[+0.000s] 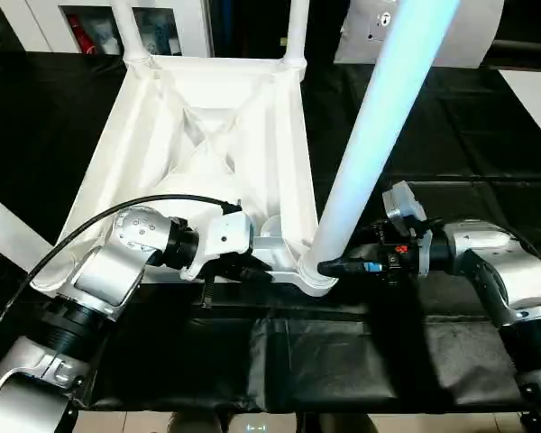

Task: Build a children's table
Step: Rotate leg to tighten

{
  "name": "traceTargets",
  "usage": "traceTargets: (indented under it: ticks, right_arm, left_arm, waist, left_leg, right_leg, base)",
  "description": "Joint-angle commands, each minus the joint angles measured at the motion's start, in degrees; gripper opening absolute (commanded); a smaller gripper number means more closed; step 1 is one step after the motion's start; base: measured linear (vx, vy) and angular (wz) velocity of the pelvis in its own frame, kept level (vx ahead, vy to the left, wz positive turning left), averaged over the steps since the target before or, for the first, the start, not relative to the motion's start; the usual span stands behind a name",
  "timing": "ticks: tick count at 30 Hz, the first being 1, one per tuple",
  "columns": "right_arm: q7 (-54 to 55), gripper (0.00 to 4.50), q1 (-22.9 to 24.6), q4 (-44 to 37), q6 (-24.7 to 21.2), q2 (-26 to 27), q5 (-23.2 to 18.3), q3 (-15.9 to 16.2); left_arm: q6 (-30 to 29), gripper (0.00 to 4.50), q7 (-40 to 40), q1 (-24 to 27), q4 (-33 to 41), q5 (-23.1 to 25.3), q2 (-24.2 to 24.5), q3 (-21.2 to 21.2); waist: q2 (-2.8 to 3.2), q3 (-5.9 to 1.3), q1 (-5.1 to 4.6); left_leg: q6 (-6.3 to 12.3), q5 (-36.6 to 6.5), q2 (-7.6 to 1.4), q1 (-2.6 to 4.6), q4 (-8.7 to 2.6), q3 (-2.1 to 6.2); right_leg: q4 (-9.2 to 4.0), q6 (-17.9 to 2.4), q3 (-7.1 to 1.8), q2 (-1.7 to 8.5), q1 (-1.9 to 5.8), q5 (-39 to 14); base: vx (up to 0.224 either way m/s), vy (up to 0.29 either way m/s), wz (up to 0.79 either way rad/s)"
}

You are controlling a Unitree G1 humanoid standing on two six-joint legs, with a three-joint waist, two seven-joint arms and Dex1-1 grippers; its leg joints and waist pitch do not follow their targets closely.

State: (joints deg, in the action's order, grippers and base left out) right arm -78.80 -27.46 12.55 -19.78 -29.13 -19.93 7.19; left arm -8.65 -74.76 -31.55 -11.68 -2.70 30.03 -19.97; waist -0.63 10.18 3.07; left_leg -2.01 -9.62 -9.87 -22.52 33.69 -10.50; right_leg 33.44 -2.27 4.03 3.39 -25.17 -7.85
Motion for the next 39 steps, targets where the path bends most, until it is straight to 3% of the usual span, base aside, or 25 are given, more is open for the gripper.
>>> traceTargets:
  ticks: [1,4,5,6,7,8,9,10,13,18,19,21,23,30,31,32,34,36,39]
  right_arm:
    - [2.12,2.02,0.75,-1.56,-1.77,1.41,-1.64,-0.47]
    - [8.65,2.00,1.15,-3.07,-3.18,4.24,-0.89,-1.26]
    - [17.81,2.00,1.13,-3.63,-3.73,8.19,1.98,-1.65]
    - [19.98,2.00,1.10,-3.75,-3.87,9.20,2.57,-1.79]
    - [24.55,2.00,1.05,-4.12,-4.56,11.47,3.47,-2.33]
    - [27.83,1.99,0.98,-4.44,-5.44,13.14,4.07,-2.72]
    - [30.67,1.98,0.96,-4.67,-5.82,14.60,4.80,-2.97]
    - [34.31,1.97,0.98,-5.08,-6.48,16.40,5.72,-3.27]
    - [48.89,1.96,0.51,-6.30,-8.50,24.38,8.30,-5.24]
    - [55.77,1.96,-0.37,-6.16,-8.74,29.42,8.68,-6.73]
    - [55.91,2.31,-0.29,-5.94,-7.72,29.78,9.27,-6.21]
    - [55.38,2.70,0.07,-5.96,-7.24,29.58,9.18,-6.00]
    - [54.65,2.76,0.51,-6.03,-6.49,28.62,9.19,-6.26]
    - [46.97,3.39,4.10,-7.10,-2.60,20.19,9.47,-7.39]
    - [44.54,3.54,4.84,-7.16,-1.56,18.33,8.93,-8.09]
    - [44.37,3.54,4.89,-7.16,-1.50,18.20,8.89,-8.14]
    - [37.24,3.75,6.77,-7.53,0.84,12.77,6.84,-9.62]
    - [34.40,3.96,7.48,-7.57,1.43,10.67,5.80,-10.18]
    - [28.54,4.12,9.00,-7.26,3.18,6.45,4.06,-11.48]
  left_arm:
    - [-0.94,0.00,0.84,-0.61,0.75,-0.59,-1.10,-0.11]
    - [-3.76,0.00,5.36,-0.97,0.65,-0.26,-3.26,1.08]
    - [-7.22,0.00,10.22,-1.42,1.48,0.10,-6.08,1.96]
    - [-7.89,0.00,11.23,-1.51,1.71,0.22,-6.68,2.09]
    - [-9.45,0.00,13.72,-1.68,2.21,0.45,-8.23,2.49]
    - [-10.88,0.00,15.54,-1.82,2.65,0.45,-9.57,2.79]
    - [-12.00,0.00,17.28,-2.01,2.95,0.57,-10.82,3.08]
    - [-13.48,0.00,19.64,-2.20,3.36,0.75,-12.45,3.53]
    - [-19.20,0.00,30.07,-2.88,4.56,1.69,-19.96,5.45]
    - [-20.07,0.00,34.30,-2.98,4.75,3.21,-23.65,5.09]
    - [-19.99,0.00,34.84,-2.76,4.91,4.03,-24.16,4.27]
    - [-20.34,0.00,34.66,-2.41,5.38,4.36,-23.91,3.55]
    - [-20.10,0.00,33.92,-2.23,5.60,4.61,-22.87,3.29]
    - [-20.26,0.00,31.37,-1.19,7.00,5.09,-19.00,3.06]
    - [-20.31,0.00,30.65,-0.79,7.30,5.11,-18.27,2.99]
    - [-20.29,0.00,30.58,-0.77,7.32,5.11,-18.20,2.98]
    - [-19.33,0.00,27.65,0.02,7.65,4.66,-15.53,2.35]
    - [-18.28,0.00,26.24,0.10,7.39,4.78,-14.13,1.81]
    - [-15.06,0.00,22.23,0.25,6.32,4.96,-10.88,0.79]
  waist:
    - [-0.23,-5.40,-0.22]
    - [-0.45,-5.27,-0.33]
    - [-0.24,-5.07,-0.57]
    - [-0.39,-4.80,-0.87]
    - [-0.48,-4.72,-1.13]
    - [-0.69,-4.64,-1.76]
    - [-0.57,-4.72,-1.89]
    - [-0.57,-4.83,-2.11]
    - [-0.31,-4.68,-3.42]
    - [-0.33,-4.94,-3.59]
    - [-0.24,-4.95,-3.60]
    - [-0.10,-5.09,-3.48]
    - [-0.07,-5.05,-3.56]
    - [0.00,-4.89,-2.95]
    - [0.36,-4.98,-2.65]
    - [0.20,-4.96,-2.62]
    - [0.13,-4.86,-2.38]
    - [0.33,-4.81,-2.03]
    - [-0.16,-4.75,-2.00]
  left_leg:
    - [7.40,-5.67,-3.38,1.31,-3.21,0.96]
    - [6.38,-6.65,-3.29,1.20,-3.26,1.06]
    - [5.30,-8.02,-3.20,1.24,-3.35,1.10]
    - [3.91,-9.84,-3.06,1.35,-3.42,1.19]
    - [2.79,-10.76,-2.85,1.22,-3.46,1.42]
    - [2.07,-10.42,-2.72,0.69,-3.70,1.64]
    - [1.74,-10.60,-2.72,0.79,-3.68,1.70]
    - [1.66,-10.74,-2.69,1.05,-3.60,1.61]
    - [2.19,-10.44,-2.47,0.85,-3.49,1.51]
    - [4.46,-8.92,-2.30,0.98,-3.42,1.25]
    - [4.89,-8.24,-2.40,0.90,-3.49,1.26]
    - [5.53,-7.40,-2.56,0.88,-3.48,1.29]
    - [6.07,-7.40,-2.50,0.82,-3.46,1.26]
    - [6.55,-8.24,-2.78,0.98,-3.45,1.15]
    - [6.61,-8.05,-2.85,1.00,-3.42,1.22]
    - [6.69,-8.00,-2.83,0.99,-3.40,1.16]
    - [7.03,-8.91,-2.89,1.02,-3.46,1.17]
    - [7.24,-9.03,-2.87,0.97,-3.44,1.18]
    - [7.15,-10.25,-2.87,1.05,-3.45,1.17]
  right_leg:
    - [-3.05,-13.51,-3.25,4.91,3.81,-14.88]
    - [-3.27,-13.11,-3.17,4.94,3.79,-16.75]
    - [-3.47,-12.57,-3.20,5.01,3.69,-19.40]
    - [-4.00,-11.50,-3.05,4.91,3.45,-23.10]
    - [-4.26,-9.98,-2.92,5.12,3.72,-26.33]
    - [-4.26,-8.81,-2.82,5.12,4.09,-27.71]
    - [-4.32,-8.34,-2.76,5.12,4.00,-28.23]
    - [-4.45,-8.19,-2.86,5.10,3.81,-28.12]
    - [-4.52,-8.64,-2.98,4.87,3.60,-25.86]
    - [-4.50,-9.08,-2.99,4.51,3.55,-21.61]
    - [-4.29,-9.54,-3.00,4.48,3.66,-19.67]
    - [-3.85,-10.47,-3.08,4.53,3.87,-16.33]
    - [-3.80,-11.12,-3.05,4.52,3.94,-14.97]
    - [-3.89,-11.42,-3.14,4.63,3.92,-15.49]
    - [-3.78,-11.68,-3.15,4.72,3.98,-15.15]
    - [-3.85,-11.75,-3.14,4.64,3.97,-14.96]
    - [-3.98,-11.84,-3.16,4.67,4.06,-15.16]
    - [-4.06,-11.99,-3.15,4.70,4.09,-15.43]
    - [-4.28,-11.46,-3.02,4.69,3.97,-18.01]
  base:
    - [0.000,0.000,0.00]
    - [0.000,0.000,0.00]
    - [0.000,0.000,0.00]
    - [0.000,0.000,0.00]
    - [0.000,0.000,0.00]
    - [0.000,0.000,0.00]
    - [0.000,0.000,0.00]
    - [0.000,0.000,0.00]
    - [0.000,0.000,0.00]
    - [0.000,0.000,0.00]
    - [0.000,0.000,0.00]
    - [0.000,0.000,0.00]
    - [0.000,0.000,0.00]
    - [0.000,0.000,0.00]
    - [0.000,0.000,0.00]
    - [0.000,0.000,0.00]
    - [0.000,0.000,0.00]
    - [0.000,0.000,0.00]
    - [0.000,0.000,0.00]
